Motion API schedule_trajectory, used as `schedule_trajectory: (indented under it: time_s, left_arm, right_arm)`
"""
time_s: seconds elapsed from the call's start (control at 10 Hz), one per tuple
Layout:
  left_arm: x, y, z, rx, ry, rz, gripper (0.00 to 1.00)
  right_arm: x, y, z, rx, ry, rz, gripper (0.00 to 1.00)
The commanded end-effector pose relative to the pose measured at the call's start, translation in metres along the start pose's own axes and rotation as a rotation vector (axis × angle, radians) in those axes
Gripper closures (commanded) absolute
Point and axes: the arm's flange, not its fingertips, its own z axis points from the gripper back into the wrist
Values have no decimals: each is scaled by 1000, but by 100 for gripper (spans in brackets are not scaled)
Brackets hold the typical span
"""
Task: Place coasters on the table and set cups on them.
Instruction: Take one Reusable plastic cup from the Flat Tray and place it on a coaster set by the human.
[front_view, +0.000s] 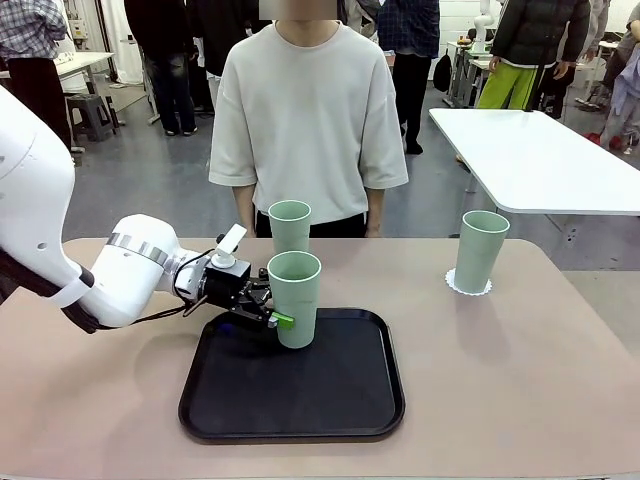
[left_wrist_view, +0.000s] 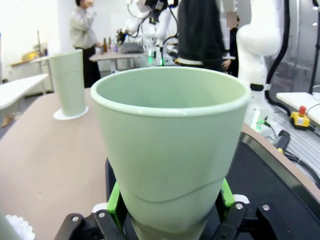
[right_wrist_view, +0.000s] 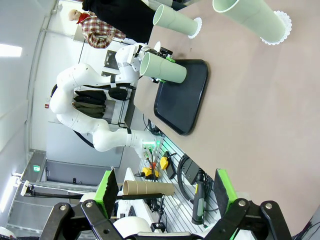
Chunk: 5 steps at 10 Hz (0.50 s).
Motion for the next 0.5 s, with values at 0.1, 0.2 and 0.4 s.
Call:
schedule_trajectory:
  time_s: [0.1,0.2,0.4]
  left_arm:
    - [-2,2,-3,0,-37,-39,100]
    - [-2,0,-3,1,-39,-38,100]
    - [18,-14,4,1,-43,13,100]
  right_arm:
    - [-1,1,0,10,0,0,0]
    - [-1,1,0,10,0,0,0]
    - [-1,1,0,10,0,0,0]
